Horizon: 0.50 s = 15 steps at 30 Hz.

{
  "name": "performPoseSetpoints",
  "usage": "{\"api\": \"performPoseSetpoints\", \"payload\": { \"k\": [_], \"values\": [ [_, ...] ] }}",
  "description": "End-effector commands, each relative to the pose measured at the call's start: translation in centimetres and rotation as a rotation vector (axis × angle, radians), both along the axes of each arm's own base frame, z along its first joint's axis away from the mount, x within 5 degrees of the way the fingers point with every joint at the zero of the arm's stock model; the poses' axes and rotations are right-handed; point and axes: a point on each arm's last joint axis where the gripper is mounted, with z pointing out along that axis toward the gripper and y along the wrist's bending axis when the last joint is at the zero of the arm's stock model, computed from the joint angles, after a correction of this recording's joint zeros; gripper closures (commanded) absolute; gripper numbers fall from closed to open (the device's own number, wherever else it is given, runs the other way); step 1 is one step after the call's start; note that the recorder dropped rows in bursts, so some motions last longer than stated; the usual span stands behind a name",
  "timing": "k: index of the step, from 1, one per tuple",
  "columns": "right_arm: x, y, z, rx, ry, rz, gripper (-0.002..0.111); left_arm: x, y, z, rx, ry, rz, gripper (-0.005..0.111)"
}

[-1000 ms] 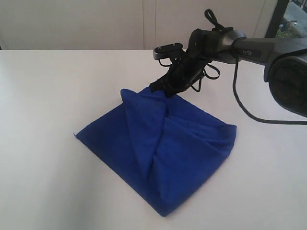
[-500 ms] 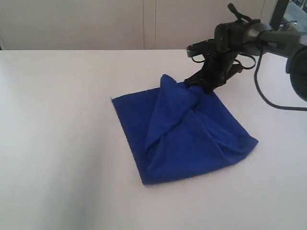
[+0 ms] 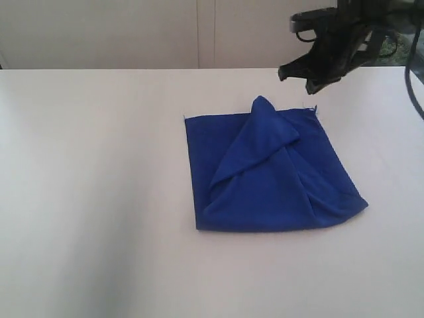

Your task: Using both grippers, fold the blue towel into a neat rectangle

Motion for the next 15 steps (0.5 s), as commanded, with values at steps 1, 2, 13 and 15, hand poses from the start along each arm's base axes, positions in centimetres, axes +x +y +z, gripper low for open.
{"api": "performPoseSetpoints", "payload": {
  "k": [1, 2, 13, 15],
  "values": [
    [-3.4, 6.6, 1.0, 0.111, 0.094, 0.177, 0.108, -0.2, -0.1, 0.1, -0.014, -0.001, 0.002, 0.107],
    [-3.9, 7.6, 0.8, 0.116, 0.111, 0.198, 0.108, -0.2, -0.1, 0.1, -0.014, -0.001, 0.002, 0.107],
    [-10.8, 18.3, -4.4, 0.076, 0.255, 0.437, 0.108, -0.2, -0.1, 0.1, -0.014, -0.001, 0.002, 0.107],
    [-10.8, 18.7, -5.5, 0.071, 0.267, 0.436, 0.108, -0.2, -0.1, 0.1, -0.014, -0.001, 0.002, 0.107]
  ]
}}
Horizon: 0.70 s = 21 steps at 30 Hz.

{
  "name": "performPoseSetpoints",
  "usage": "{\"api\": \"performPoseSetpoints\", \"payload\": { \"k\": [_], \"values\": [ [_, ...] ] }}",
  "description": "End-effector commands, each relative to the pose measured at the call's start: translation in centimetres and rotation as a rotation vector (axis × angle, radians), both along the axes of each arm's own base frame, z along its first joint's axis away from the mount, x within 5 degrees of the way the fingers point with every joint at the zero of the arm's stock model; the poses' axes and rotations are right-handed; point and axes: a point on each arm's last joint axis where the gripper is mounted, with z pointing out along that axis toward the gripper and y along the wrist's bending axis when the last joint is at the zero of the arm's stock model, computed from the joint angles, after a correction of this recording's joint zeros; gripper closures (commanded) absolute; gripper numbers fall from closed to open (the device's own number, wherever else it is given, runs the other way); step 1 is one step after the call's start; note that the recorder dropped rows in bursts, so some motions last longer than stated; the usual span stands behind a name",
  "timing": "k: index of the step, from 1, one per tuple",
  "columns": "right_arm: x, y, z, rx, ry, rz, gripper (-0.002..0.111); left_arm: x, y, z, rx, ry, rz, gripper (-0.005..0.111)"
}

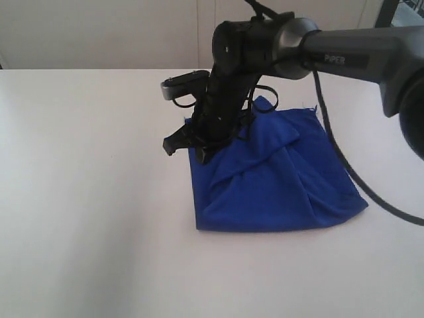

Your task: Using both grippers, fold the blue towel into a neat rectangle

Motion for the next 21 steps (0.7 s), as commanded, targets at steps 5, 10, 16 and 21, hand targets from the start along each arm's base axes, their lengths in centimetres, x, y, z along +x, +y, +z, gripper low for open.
{"api": "performPoseSetpoints", "payload": {
  "k": [5, 10, 16, 21],
  "values": [
    [0.3, 0.5, -3.6, -0.048, 0.022, -0.007, 0.108, -0.2, -0.1, 0.1, -0.014, -0.001, 0.002, 0.107],
    [0.3, 0.5, -5.2, -0.068, 0.052, -0.006, 0.108, -0.2, -0.1, 0.1, -0.014, -0.001, 0.002, 0.107],
    [0.2, 0.7, -5.8, -0.052, 0.081, -0.019, 0.108, -0.2, -0.1, 0.1, -0.014, -0.001, 0.002, 0.107],
    [0.1, 1.1, -5.7, -0.008, 0.100, -0.035, 0.108, -0.2, -0.1, 0.1, -0.014, -0.001, 0.002, 0.107]
  ]
}}
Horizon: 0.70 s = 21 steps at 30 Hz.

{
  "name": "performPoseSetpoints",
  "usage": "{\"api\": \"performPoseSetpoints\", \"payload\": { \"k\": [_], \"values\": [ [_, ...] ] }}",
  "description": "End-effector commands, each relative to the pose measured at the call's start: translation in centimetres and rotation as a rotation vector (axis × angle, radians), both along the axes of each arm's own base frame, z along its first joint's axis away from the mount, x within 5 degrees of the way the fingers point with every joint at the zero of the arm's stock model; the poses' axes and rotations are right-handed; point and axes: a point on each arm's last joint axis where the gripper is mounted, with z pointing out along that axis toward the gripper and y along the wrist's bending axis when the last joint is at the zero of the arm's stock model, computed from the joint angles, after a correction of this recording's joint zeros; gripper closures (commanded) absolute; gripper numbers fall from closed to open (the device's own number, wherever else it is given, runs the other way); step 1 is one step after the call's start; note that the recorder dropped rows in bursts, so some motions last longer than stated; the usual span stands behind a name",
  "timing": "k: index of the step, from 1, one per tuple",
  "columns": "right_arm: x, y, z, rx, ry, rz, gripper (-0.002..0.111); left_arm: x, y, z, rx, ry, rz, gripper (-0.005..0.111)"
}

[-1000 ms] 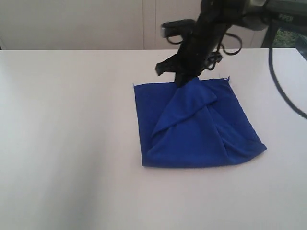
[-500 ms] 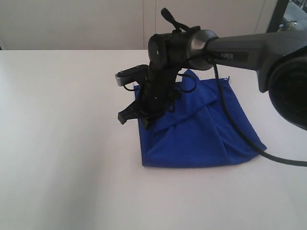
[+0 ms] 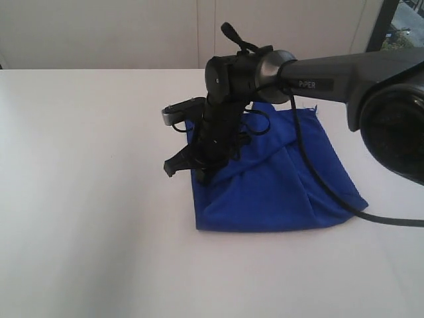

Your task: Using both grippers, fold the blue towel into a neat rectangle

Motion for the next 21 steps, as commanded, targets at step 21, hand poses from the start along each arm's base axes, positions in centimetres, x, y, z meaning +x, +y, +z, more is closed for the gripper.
{"api": "performPoseSetpoints", "payload": {
  "k": [21],
  "values": [
    [-1.8, 4.2, -0.6, 0.139, -0.015, -0.013, 0.108, -0.2, -0.1, 0.1, -0.014, -0.001, 0.002, 0.107]
  ]
}}
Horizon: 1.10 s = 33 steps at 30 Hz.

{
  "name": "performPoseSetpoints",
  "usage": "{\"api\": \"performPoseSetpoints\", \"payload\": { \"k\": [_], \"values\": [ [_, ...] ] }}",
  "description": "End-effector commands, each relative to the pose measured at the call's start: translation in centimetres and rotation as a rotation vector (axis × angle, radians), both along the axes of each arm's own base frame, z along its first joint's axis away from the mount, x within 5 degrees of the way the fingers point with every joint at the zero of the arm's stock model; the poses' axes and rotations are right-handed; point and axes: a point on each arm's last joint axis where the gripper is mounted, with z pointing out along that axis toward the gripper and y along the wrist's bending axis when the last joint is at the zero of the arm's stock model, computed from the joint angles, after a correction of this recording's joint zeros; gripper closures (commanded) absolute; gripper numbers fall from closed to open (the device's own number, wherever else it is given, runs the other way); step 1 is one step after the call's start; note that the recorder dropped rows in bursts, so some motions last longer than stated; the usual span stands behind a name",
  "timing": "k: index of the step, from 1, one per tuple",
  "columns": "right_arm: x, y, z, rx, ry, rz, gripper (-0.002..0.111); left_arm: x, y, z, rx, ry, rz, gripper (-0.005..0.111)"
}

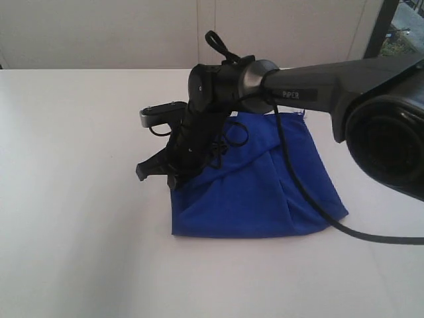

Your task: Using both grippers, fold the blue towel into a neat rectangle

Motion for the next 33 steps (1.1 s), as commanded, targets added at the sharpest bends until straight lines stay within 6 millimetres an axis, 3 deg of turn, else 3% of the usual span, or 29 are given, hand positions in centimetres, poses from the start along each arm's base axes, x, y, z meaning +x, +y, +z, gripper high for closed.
{"api": "performPoseSetpoints", "payload": {
  "k": [1, 6, 15, 21, 33],
  "values": [
    [-0.4, 1.0, -0.5, 0.022, -0.008, -0.015, 0.108, -0.2, -0.1, 0.1, -0.014, -0.001, 0.002, 0.107],
    [-0.2, 1.0, -0.2, 0.043, -0.013, -0.040, 0.108, -0.2, -0.1, 0.1, -0.014, -0.001, 0.002, 0.107],
    [-0.4, 0.3, 4.9, 0.009, -0.084, 0.019, 0.108, -0.2, -0.1, 0.1, -0.014, -0.001, 0.002, 0.107],
    [-1.6, -0.7, 3.1, -0.112, 0.029, 0.077, 0.108, -0.2, -0.1, 0.1, -0.014, -0.001, 0.002, 0.107],
    [-3.3, 0.6, 1.4, -0.126, 0.045, 0.114, 0.108, -0.2, -0.1, 0.1, -0.014, -0.001, 0.002, 0.107]
  ]
}}
